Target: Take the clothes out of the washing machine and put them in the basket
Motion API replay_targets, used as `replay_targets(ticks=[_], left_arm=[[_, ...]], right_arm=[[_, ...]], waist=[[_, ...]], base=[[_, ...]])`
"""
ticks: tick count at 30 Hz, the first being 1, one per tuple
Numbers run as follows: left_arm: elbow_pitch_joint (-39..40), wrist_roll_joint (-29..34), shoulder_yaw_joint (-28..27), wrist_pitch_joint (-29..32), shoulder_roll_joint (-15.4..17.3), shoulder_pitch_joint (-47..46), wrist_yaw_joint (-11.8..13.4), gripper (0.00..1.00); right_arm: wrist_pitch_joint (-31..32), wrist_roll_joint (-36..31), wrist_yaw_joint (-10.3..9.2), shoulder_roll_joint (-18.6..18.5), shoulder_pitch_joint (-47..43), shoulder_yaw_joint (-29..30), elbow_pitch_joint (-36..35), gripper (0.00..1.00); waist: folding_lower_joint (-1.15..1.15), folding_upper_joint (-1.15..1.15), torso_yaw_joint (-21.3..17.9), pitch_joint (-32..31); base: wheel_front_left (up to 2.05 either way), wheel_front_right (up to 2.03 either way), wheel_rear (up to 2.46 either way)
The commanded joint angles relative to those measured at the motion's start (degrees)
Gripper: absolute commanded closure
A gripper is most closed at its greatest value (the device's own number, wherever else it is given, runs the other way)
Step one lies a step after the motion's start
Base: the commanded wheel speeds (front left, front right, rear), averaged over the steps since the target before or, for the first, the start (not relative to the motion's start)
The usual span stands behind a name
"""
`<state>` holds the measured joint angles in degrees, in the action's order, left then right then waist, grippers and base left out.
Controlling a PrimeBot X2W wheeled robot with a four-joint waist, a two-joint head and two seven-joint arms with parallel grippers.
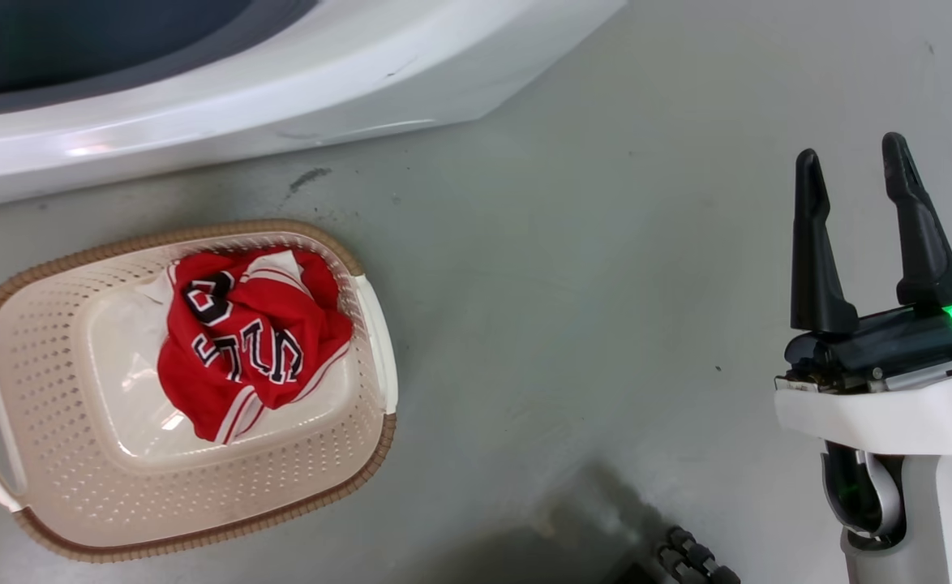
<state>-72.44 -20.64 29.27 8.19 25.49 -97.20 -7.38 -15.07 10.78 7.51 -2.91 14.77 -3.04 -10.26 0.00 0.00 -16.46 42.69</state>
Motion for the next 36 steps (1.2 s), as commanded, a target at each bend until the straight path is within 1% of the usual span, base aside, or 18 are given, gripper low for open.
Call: replay_targets(ticks=[1,11,24,30,33,36], left_arm=[[0.34,-0.43,0.13,-0.74,-0.33,0.95,0.02,1.00],[2.37,-4.79,1.46,-9.21,-2.89,10.66,-0.01,1.00],[4.47,-8.64,3.32,-20.44,-6.35,25.70,-0.02,1.00],[7.56,-8.83,3.71,-22.98,-6.69,32.50,-0.03,1.00],[10.45,-8.76,3.71,-23.34,-6.99,36.03,0.42,1.00],[14.98,-8.30,3.19,-23.46,-6.65,39.20,1.29,1.00]], right_arm=[[-0.16,-0.30,-0.04,0.05,-0.23,-0.03,0.12,0.00],[-0.16,-1.58,-0.04,0.06,-1.71,0.31,1.40,0.00],[-0.16,-3.98,-0.04,0.04,-5.63,-0.35,3.23,0.00],[-0.16,-5.04,-0.04,0.04,-8.56,-0.50,4.18,0.00],[-0.16,-5.37,-0.04,0.05,-9.82,-0.44,4.50,0.00],[-0.16,-5.85,-0.04,0.04,-11.11,-0.60,4.76,0.00]], waist=[[0.00,0.00,0.43,-0.68],[0.00,0.00,3.07,-6.82],[0.00,0.00,6.71,-17.10],[0.00,0.00,8.34,-22.72],[0.00,0.00,9.27,-25.56],[0.00,0.00,10.09,-27.76]], base=[[0.00,0.00,0.00],[0.00,0.00,0.00],[0.00,0.00,0.00],[0.00,0.00,0.00],[0.00,0.00,0.00],[0.00,0.00,0.00]])
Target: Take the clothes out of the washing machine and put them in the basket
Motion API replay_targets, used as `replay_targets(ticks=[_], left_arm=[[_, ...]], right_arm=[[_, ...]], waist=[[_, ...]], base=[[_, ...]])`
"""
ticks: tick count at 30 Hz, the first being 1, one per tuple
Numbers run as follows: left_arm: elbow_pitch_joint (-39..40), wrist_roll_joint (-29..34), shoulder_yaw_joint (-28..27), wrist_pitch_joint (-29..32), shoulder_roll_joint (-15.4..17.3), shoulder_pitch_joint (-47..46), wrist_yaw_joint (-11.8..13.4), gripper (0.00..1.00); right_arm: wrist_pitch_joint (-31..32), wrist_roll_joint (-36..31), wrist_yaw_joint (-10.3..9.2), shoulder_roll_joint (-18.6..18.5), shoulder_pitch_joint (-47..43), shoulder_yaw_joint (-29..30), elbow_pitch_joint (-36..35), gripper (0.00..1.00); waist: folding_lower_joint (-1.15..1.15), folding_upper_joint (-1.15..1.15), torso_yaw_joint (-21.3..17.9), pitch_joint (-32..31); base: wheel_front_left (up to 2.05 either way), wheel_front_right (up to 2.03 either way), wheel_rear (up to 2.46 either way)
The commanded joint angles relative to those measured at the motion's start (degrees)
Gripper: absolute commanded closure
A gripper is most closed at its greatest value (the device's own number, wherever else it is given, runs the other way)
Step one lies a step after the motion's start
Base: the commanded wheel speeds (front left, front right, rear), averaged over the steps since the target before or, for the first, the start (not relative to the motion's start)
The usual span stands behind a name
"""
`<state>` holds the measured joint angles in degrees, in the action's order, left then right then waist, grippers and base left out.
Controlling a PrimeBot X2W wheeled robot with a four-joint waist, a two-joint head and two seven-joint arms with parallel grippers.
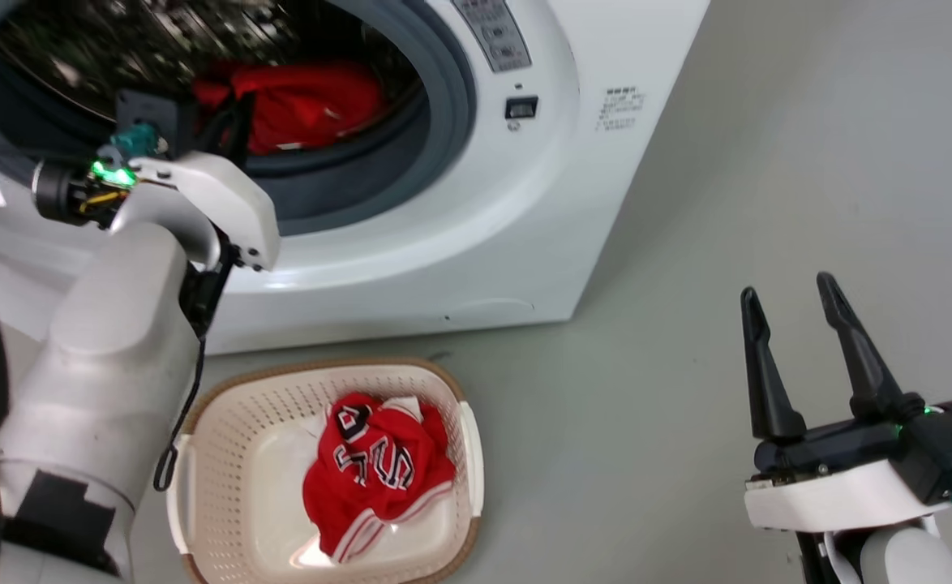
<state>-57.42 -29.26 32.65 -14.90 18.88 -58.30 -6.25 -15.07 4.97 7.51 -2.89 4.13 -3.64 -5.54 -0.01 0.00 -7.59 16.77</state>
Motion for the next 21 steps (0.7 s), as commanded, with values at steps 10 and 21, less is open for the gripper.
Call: replay_targets(ticks=[10,21], left_arm=[[18.70,2.06,-1.59,-0.41,3.64,10.18,4.67,1.00],[44.30,2.00,-2.72,5.42,10.08,20.22,11.65,1.00]], right_arm=[[-0.16,-0.49,-0.04,0.04,-3.68,-0.56,0.89,0.00],[-0.15,-0.10,-0.04,0.04,-5.51,-0.77,1.33,0.00]], waist=[[0.01,0.00,2.88,-7.61],[0.01,0.00,3.56,-11.11]], base=[[0.00,0.00,0.00],[0.00,0.00,0.00]])
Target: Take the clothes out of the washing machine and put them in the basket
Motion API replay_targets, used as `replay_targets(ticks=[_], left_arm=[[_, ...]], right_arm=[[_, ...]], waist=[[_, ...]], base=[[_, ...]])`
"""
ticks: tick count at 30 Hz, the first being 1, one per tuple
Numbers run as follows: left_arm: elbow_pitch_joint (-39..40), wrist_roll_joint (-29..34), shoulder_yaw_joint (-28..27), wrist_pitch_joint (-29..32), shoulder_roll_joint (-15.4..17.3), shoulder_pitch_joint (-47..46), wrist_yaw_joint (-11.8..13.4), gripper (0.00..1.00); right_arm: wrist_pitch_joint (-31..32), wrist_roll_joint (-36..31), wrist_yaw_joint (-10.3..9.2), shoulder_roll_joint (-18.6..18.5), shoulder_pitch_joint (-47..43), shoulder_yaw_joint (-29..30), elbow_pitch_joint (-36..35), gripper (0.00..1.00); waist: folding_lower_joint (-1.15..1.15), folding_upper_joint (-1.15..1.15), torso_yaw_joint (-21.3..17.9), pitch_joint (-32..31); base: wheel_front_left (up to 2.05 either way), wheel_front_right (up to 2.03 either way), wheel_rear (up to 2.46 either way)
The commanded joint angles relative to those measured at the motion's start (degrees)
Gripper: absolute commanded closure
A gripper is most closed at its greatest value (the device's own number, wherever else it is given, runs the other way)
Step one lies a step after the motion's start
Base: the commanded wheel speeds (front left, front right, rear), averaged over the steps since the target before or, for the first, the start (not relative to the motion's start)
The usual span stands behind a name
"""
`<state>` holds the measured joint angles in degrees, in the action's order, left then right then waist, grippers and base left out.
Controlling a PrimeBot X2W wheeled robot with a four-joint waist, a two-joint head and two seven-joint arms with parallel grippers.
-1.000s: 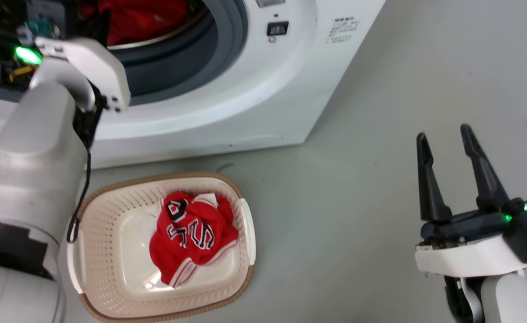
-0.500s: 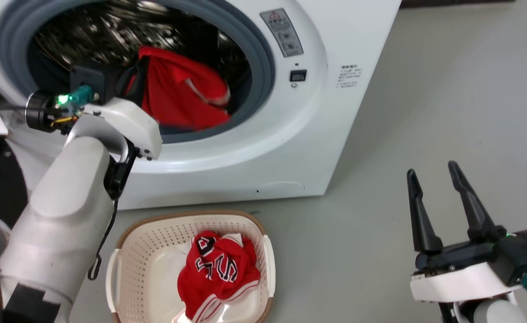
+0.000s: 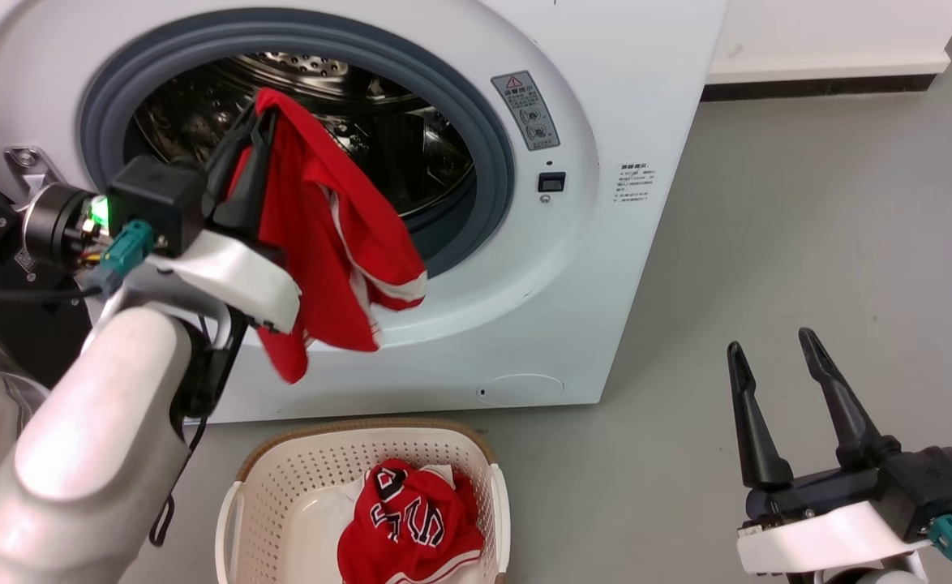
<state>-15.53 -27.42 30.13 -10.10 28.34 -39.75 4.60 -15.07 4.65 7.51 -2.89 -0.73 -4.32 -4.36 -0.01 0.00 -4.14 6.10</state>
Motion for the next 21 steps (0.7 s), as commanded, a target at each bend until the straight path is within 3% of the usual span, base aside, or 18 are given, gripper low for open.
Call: replay_targets(ticks=[1,12,21], left_arm=[[4.48,0.26,-0.16,1.20,1.16,2.61,1.39,1.00],[17.54,-0.31,0.10,4.40,4.01,10.52,5.47,1.00],[16.68,-2.07,3.02,3.90,2.23,16.91,5.44,1.00]], right_arm=[[-0.16,0.23,-0.04,0.04,-0.72,-0.02,0.18,0.00],[-0.16,0.26,-0.04,0.04,-0.61,0.15,-0.08,0.00],[-0.15,0.06,-0.04,0.04,1.10,0.14,-0.48,0.00]], waist=[[0.01,0.00,0.19,-0.67],[0.01,0.00,0.93,-0.72],[0.01,0.00,0.96,1.91]], base=[[0.00,0.00,0.00],[0.00,0.00,0.00],[0.00,0.00,0.00]])
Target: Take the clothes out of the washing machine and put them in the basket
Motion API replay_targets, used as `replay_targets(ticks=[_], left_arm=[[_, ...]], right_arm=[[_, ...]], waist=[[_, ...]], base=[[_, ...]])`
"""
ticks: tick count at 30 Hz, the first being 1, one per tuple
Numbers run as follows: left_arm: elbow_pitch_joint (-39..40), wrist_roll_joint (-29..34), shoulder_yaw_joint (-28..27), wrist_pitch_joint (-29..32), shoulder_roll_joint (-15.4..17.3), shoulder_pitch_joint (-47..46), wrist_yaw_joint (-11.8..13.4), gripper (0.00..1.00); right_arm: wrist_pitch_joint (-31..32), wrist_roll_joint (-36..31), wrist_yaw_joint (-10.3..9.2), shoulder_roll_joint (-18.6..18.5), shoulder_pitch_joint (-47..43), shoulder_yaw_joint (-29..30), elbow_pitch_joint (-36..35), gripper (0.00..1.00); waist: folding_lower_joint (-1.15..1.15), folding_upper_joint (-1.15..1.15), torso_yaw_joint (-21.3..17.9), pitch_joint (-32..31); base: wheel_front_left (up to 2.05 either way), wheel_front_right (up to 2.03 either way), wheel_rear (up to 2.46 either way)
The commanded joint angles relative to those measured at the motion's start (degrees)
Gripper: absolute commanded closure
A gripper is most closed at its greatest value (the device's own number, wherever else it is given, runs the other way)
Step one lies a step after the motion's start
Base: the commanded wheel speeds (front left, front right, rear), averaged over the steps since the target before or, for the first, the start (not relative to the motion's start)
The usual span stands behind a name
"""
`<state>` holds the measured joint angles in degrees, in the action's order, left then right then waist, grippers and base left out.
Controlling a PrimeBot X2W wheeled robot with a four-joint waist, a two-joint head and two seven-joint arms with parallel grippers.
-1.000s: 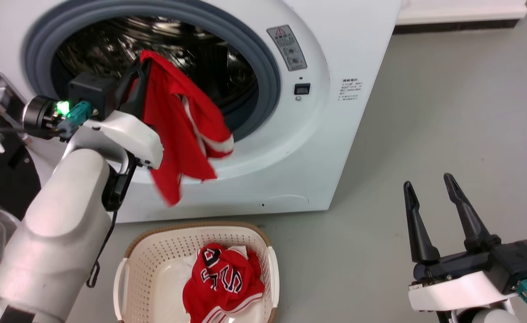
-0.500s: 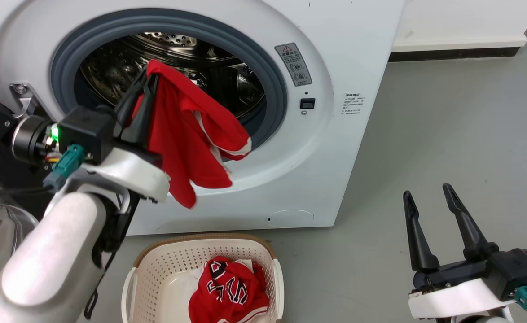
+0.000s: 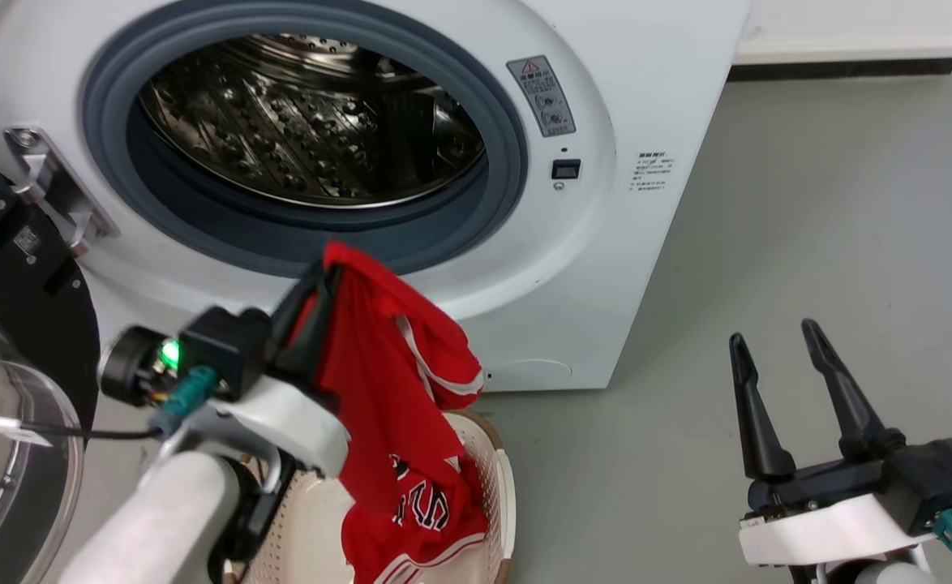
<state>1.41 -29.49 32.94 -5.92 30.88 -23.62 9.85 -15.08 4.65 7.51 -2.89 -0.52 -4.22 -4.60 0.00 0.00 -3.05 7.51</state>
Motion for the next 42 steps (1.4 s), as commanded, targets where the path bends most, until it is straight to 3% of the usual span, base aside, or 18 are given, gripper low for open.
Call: replay_targets(ticks=[1,14,30,42], left_arm=[[-0.78,-0.16,0.49,-0.51,-0.38,1.41,0.17,1.00],[-15.81,-2.27,3.90,-3.54,-4.85,1.63,-4.04,1.00],[-50.92,-2.92,6.20,-5.59,-11.25,-11.32,-12.61,1.00],[-69.03,-1.76,9.59,-1.75,-14.93,-21.27,-16.10,1.00]], right_arm=[[-0.14,0.03,-0.04,0.04,1.01,0.13,-0.30,0.00],[-0.14,-0.83,-0.04,0.04,6.73,0.60,-1.99,0.00],[-0.14,1.02,-0.04,0.05,15.36,1.47,-4.22,0.00],[-0.13,2.13,-0.04,0.05,18.05,3.36,-4.89,0.00]], waist=[[0.00,0.00,-0.19,0.95],[0.00,0.00,-1.51,12.18],[0.00,0.00,-6.01,28.66],[0.00,0.00,-7.79,35.87]], base=[[0.00,0.00,0.00],[0.00,0.00,0.00],[0.00,0.00,0.00],[0.00,0.00,0.00]])
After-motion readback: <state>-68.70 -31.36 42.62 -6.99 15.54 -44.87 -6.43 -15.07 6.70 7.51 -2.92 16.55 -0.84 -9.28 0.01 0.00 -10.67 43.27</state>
